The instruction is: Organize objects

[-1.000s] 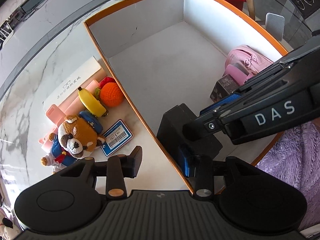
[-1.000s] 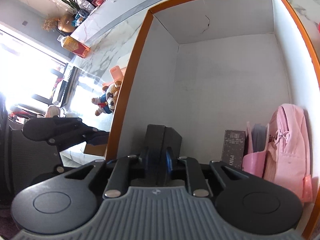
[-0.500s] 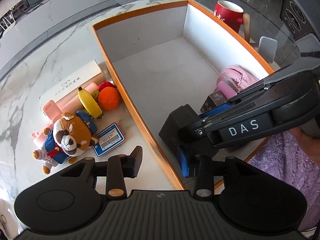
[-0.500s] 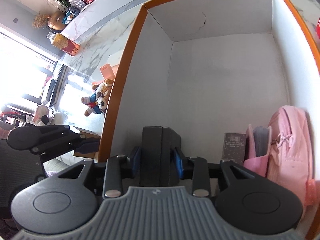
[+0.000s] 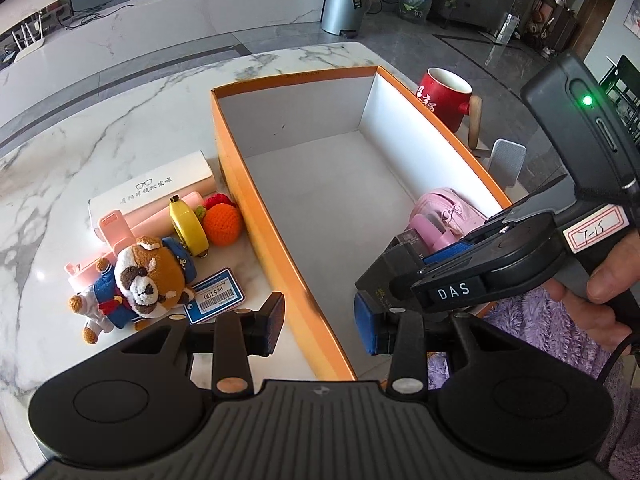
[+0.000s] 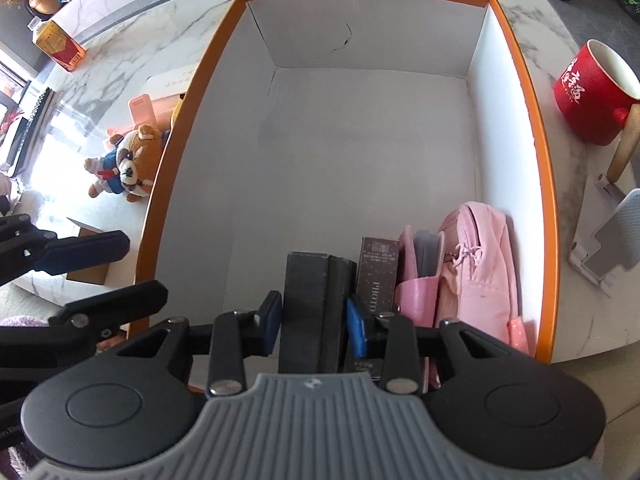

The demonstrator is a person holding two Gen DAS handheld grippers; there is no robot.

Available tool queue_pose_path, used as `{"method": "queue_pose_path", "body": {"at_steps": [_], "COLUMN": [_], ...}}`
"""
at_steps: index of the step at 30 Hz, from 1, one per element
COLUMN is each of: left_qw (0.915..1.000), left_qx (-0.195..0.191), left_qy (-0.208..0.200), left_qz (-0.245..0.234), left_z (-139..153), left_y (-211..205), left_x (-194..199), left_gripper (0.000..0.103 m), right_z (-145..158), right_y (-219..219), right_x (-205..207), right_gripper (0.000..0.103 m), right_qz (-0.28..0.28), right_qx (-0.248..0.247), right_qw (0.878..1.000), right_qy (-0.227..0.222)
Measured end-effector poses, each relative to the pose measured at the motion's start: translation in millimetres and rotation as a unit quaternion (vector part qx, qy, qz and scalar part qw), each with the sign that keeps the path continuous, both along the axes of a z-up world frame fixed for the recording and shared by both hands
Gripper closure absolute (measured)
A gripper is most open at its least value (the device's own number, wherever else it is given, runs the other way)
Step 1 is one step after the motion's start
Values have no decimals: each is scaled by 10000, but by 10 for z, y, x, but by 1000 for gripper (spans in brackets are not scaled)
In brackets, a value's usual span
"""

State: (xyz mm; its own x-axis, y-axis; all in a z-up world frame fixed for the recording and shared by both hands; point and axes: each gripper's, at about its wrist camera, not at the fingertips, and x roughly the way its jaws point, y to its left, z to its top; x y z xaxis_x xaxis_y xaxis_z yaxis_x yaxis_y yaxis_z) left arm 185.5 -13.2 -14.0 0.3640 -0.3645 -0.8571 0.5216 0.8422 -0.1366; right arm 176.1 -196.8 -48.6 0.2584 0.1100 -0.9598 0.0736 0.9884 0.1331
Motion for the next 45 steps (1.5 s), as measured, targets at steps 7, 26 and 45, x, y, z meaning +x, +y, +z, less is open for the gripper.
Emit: {"method": "queue_pose_path", "body": {"at_steps": [7, 26, 45], "left_qw": [9998, 9980, 9943], "left_qx": [-184, -436, -337], "left_qy": [-5, -8, -198], "left_qz": [78, 448, 995], "left_z": [-14, -30, 161], "left_y": [94, 456, 1230], "left_x": [52, 139, 14], "left_gripper": [57, 57, 51], "right_z": [29, -185, 242], "right_y": [46, 585, 716], "right_x": [26, 339, 223], "right_gripper": [66, 52, 56], "right_qz": [176, 2205, 2521], "right_qx": [-272, -1703, -1823], "right_qw": [9995, 9603, 9503], "right_qy": [3, 145, -142]}}
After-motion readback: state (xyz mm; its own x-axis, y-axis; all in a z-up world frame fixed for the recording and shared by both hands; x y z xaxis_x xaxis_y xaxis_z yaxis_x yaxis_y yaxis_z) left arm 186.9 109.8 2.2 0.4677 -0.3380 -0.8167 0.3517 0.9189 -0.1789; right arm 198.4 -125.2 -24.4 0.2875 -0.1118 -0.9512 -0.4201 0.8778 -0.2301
